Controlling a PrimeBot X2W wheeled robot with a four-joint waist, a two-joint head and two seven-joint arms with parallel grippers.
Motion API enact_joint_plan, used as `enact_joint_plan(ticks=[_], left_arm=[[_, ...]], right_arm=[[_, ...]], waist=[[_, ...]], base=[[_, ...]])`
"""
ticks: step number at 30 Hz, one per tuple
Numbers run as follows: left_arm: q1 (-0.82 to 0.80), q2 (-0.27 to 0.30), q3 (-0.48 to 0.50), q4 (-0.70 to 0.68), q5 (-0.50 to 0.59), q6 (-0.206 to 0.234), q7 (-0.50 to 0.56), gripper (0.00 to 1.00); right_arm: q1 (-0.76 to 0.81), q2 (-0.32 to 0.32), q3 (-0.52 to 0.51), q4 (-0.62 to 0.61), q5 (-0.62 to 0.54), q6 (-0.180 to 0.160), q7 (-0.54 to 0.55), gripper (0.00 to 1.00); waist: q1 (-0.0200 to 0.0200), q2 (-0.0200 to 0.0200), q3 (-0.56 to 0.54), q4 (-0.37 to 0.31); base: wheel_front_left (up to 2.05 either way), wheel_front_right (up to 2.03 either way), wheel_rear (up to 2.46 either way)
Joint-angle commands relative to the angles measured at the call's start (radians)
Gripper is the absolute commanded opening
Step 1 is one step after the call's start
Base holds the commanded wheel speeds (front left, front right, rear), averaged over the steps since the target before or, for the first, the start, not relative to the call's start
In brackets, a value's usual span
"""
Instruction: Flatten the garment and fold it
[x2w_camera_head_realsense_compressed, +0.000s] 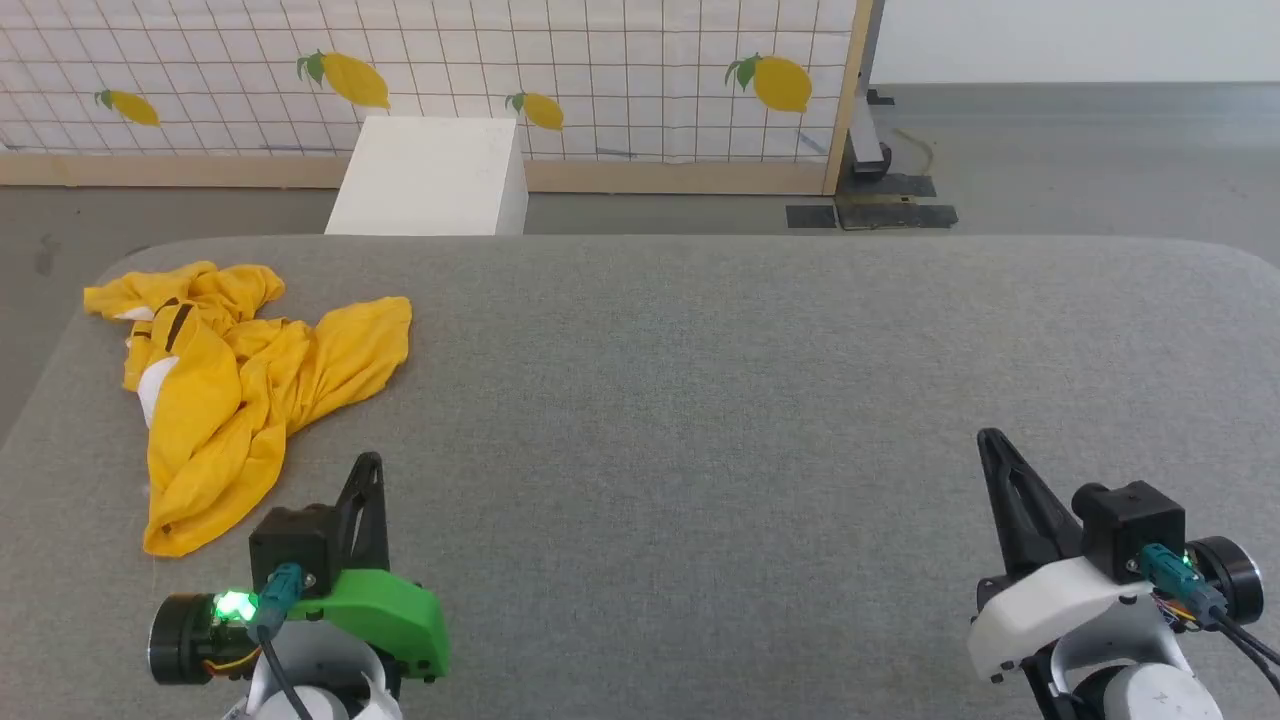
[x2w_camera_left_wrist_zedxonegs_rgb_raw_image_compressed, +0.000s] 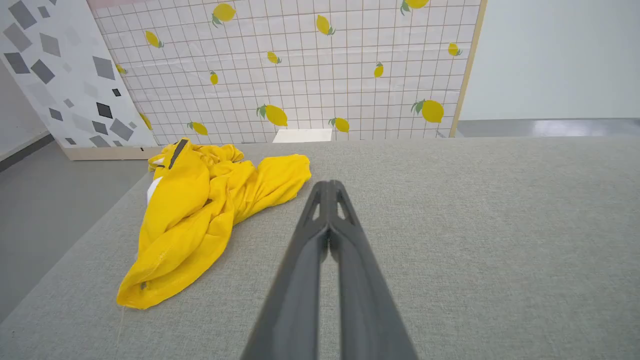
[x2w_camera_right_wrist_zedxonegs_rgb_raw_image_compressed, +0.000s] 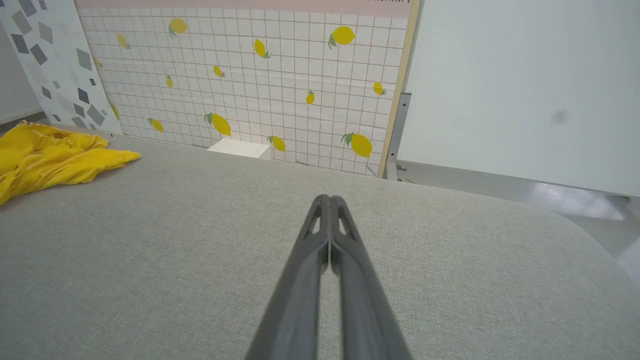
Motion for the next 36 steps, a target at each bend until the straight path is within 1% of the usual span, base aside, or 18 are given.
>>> enact_joint_plan(ticks=[1,14,15,16,36], left_arm=[[0.011,-0.003,0.002,-0.003,0.013,-0.001,0.001,0.00],[0.011,-0.003,0.002,-0.003,0.013,-0.001,0.001,0.00],[0.000,0.000,0.000,0.000,-0.001,0.000,0.000,0.00],[0.000,0.000,-0.001,0.000,-0.003,0.000,0.000,1.00],[-0.002,0.000,-0.011,0.027,-0.038,0.013,-0.038,1.00]], right_arm=[[0.009,0.000,0.001,-0.005,-0.006,-0.002,0.000,0.00],[0.009,0.000,0.001,-0.005,-0.006,-0.002,0.000,0.00],[0.000,0.000,0.000,0.000,0.001,0.000,0.000,0.00],[0.000,0.000,0.000,0.001,0.001,0.000,0.000,1.00],[0.012,0.000,-0.018,0.031,0.041,0.000,-0.038,1.00]], waist=[[0.0000,0.0000,0.000,0.000],[0.0000,0.0000,0.000,0.000],[0.0000,0.0000,0.000,0.000],[0.0000,0.0000,0.000,0.000],[0.0000,0.0000,0.001,0.010]], base=[[0.00,0.00,0.00],[0.00,0.00,0.00],[0.00,0.00,0.00],[0.00,0.00,0.00],[0.00,0.00,0.00]])
